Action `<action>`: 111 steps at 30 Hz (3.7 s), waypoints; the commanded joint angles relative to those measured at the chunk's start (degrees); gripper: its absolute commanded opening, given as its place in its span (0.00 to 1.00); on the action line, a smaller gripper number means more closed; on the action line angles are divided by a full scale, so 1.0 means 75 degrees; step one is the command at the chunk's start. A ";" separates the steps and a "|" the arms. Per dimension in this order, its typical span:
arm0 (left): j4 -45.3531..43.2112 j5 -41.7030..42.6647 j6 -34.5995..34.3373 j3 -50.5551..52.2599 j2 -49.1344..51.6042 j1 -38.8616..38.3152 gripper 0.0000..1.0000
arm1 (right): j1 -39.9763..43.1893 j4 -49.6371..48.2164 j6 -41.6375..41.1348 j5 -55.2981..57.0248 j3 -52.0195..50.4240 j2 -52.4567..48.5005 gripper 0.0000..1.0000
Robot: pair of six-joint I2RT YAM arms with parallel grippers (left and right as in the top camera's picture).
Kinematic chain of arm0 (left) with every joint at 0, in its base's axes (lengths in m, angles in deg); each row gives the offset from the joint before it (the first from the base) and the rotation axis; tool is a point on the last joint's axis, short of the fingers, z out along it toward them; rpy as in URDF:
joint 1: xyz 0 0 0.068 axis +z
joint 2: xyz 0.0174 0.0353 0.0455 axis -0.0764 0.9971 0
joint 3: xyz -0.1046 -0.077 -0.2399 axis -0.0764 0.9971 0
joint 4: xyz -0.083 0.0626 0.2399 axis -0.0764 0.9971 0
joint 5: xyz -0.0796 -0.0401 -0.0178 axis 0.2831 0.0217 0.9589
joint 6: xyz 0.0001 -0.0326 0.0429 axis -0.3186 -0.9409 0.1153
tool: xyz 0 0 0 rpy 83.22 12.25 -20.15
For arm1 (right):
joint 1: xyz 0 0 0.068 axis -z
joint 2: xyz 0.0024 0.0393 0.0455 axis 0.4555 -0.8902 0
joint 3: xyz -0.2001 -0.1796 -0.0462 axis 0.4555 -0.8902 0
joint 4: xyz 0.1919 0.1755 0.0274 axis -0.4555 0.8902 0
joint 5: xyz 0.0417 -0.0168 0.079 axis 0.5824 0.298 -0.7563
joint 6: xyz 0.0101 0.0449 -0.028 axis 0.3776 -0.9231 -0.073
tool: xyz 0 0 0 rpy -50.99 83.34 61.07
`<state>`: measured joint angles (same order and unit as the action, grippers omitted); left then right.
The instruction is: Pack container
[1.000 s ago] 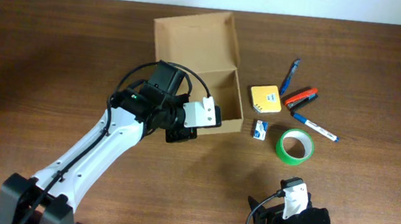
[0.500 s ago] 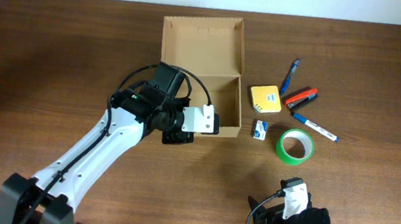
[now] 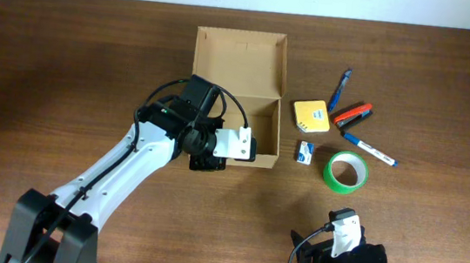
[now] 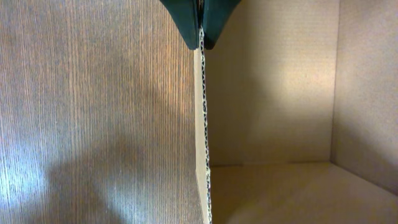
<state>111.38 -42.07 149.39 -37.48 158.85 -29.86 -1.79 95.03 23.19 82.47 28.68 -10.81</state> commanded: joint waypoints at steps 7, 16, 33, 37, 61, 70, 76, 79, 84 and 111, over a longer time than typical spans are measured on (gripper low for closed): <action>-0.0003 0.0058 0.0227 -0.0169 0.0047 0.0017 0.93 | -0.0067 -0.0026 -0.0076 -0.0017 -0.0055 0.0079 0.99; 0.0087 0.0061 -0.0667 -0.0318 0.0029 0.0017 1.00 | -0.0067 -0.0026 -0.0076 -0.0017 -0.0055 0.0079 0.99; 0.1818 0.0600 -0.1853 -0.1676 -0.0784 0.0017 1.00 | -0.0067 -0.0026 -0.0076 -0.0017 -0.0055 0.0079 0.99; 0.1813 -0.0064 -0.3258 -0.1687 -0.1244 0.0017 0.99 | -0.0067 -0.0026 -0.0076 -0.0015 -0.0055 0.0079 0.99; 0.0583 -0.3072 -1.0579 0.0233 -0.1571 0.0944 1.00 | -0.0067 -0.0026 -0.0076 -0.0017 -0.0055 0.0079 0.99; -0.0425 -0.3080 -1.0579 0.1332 -0.1492 0.0848 1.00 | -0.0067 -0.0026 -0.0076 -0.0017 -0.0055 0.0079 0.99; -0.0938 -0.3389 -1.0570 0.1655 -0.1469 0.0848 1.00 | -0.0067 -0.0026 -0.0076 -0.0017 -0.0055 0.0079 0.99; -0.0935 -0.3777 -1.0322 0.1655 -0.1463 0.0848 1.00 | -0.0067 -0.0026 -0.0076 -0.0017 -0.0055 0.0079 0.99; -0.0933 -0.3923 -1.0104 0.1655 -0.1454 0.0848 1.00 | -0.0067 -0.0026 -0.0076 -0.0017 -0.0055 0.0079 0.99; -0.0924 -0.4386 -1.0051 0.1655 -0.0979 0.0848 1.00 | -0.0067 -0.0026 -0.0076 -0.0017 -0.0055 0.0079 0.99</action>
<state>104.56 -73.02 73.07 -25.51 151.11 -23.39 -1.79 95.03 23.21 82.47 28.66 -10.77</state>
